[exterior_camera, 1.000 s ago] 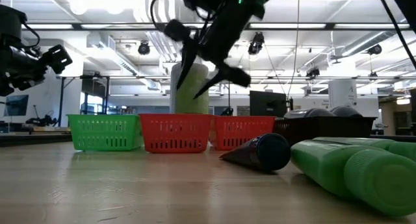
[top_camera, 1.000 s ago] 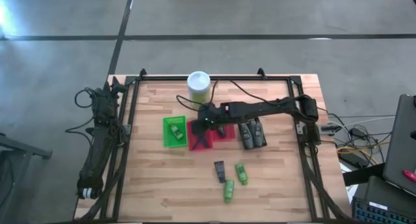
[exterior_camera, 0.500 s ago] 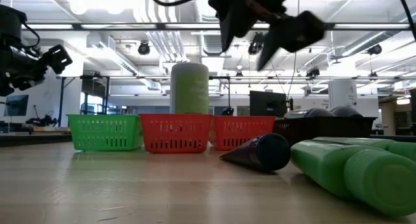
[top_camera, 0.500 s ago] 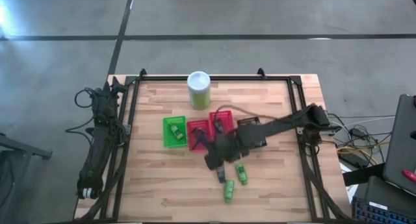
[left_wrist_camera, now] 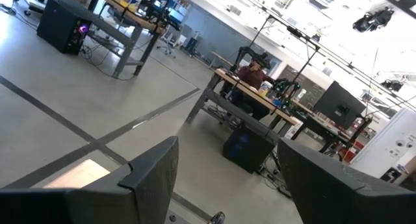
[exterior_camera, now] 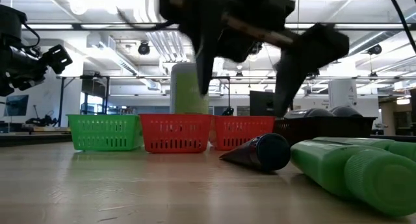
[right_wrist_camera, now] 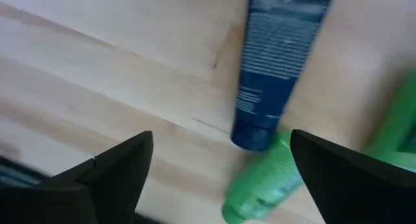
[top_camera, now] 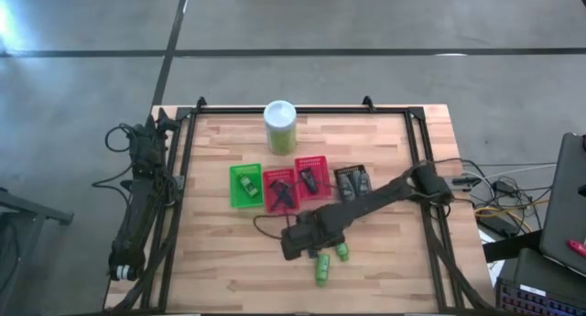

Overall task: Pick & Place Travel size toiletries
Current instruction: Put the blue shave cream into the right orange bin

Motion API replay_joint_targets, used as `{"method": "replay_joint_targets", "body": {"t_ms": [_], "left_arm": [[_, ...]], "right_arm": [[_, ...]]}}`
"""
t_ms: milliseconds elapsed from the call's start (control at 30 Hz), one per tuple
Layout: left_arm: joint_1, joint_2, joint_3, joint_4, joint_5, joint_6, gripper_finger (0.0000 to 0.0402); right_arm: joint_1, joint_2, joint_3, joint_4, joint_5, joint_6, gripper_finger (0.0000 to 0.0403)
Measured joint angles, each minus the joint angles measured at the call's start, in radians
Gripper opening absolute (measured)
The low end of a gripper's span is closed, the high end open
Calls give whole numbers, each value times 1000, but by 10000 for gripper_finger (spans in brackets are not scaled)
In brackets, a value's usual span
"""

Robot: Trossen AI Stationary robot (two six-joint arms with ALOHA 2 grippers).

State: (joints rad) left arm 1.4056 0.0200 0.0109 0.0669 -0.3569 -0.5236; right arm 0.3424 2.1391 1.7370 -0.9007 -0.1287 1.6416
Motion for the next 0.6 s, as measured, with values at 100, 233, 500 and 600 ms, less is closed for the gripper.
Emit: {"method": "replay_joint_targets", "body": {"t_ms": [100, 233, 500, 600], "left_arm": [[0, 0, 0, 0, 0, 0, 267], [0, 0, 0, 0, 0, 0, 267], [0, 2, 0, 0, 0, 0, 267], [0, 2, 0, 0, 0, 0, 267]], "right_arm": [[1, 58, 46, -45, -1, -9, 362], [5, 104, 108, -154, -2, -26, 347], [6, 129, 140, -126, -27, -16, 310], [7, 156, 129, -104, -47, 0, 302]]}}
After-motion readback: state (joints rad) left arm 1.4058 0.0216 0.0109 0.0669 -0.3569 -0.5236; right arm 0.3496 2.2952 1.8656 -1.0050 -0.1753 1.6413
